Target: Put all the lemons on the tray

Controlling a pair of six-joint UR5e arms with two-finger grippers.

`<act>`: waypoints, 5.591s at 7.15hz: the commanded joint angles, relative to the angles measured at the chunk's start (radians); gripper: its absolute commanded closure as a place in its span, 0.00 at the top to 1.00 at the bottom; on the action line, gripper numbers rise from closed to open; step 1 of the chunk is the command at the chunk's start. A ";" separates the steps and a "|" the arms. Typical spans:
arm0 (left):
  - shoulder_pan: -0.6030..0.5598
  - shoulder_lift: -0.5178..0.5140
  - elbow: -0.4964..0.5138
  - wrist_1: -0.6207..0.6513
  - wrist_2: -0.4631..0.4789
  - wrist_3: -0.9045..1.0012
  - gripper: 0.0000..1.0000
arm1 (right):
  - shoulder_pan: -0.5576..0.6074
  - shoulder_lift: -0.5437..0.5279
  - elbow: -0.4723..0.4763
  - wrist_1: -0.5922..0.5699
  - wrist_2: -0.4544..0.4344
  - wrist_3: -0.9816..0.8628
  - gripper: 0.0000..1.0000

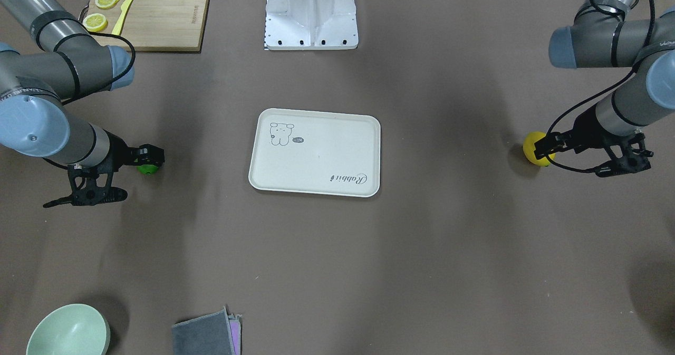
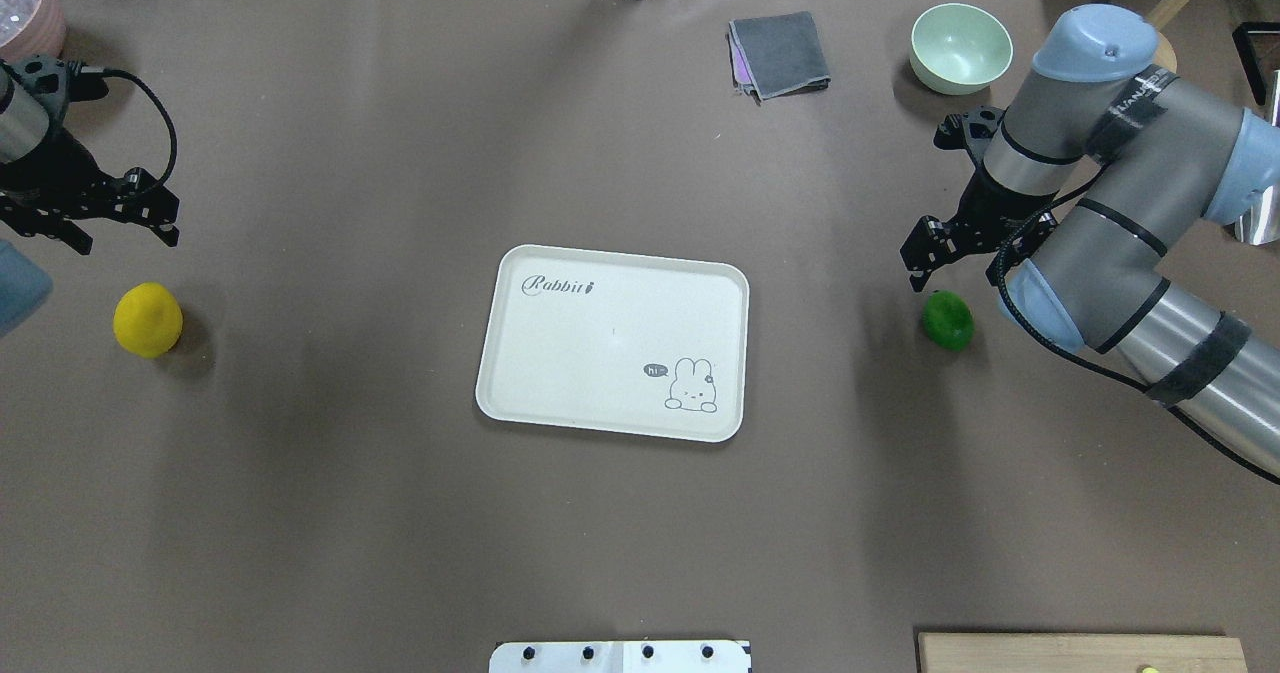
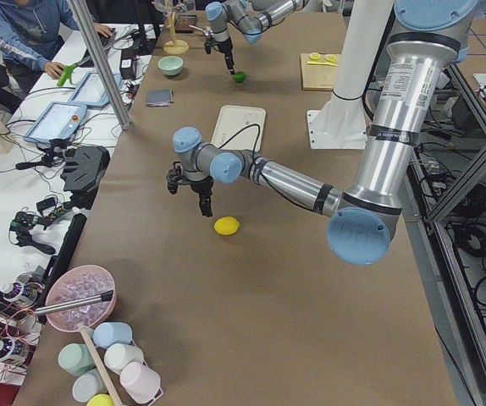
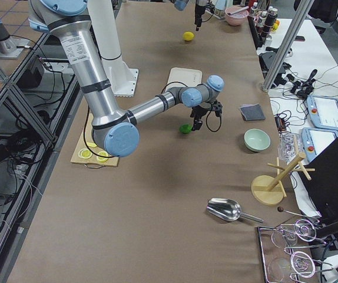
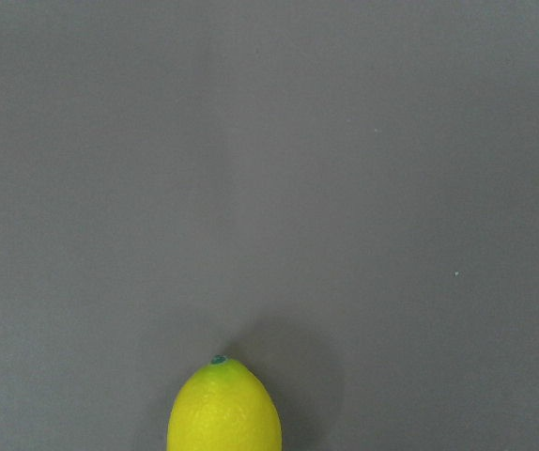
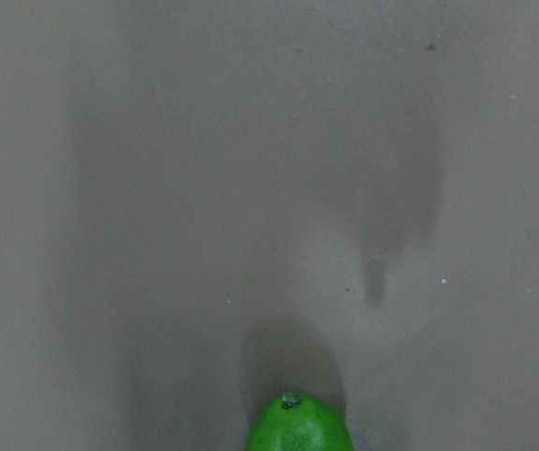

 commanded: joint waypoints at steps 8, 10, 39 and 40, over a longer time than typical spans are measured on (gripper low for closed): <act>0.149 0.190 0.041 -0.466 0.095 -0.321 0.95 | -0.025 0.042 -0.012 0.000 0.087 -0.068 0.18; 0.152 0.182 0.044 -0.466 0.093 -0.316 0.23 | -0.069 0.189 -0.016 0.003 0.049 -0.072 0.20; 0.465 -0.605 0.206 0.043 0.306 -0.640 0.97 | 0.595 -0.288 0.048 -0.044 -0.008 -0.543 1.00; 0.427 -0.596 0.168 0.096 0.279 -0.577 0.97 | 0.613 -0.298 0.049 -0.046 -0.011 -0.574 1.00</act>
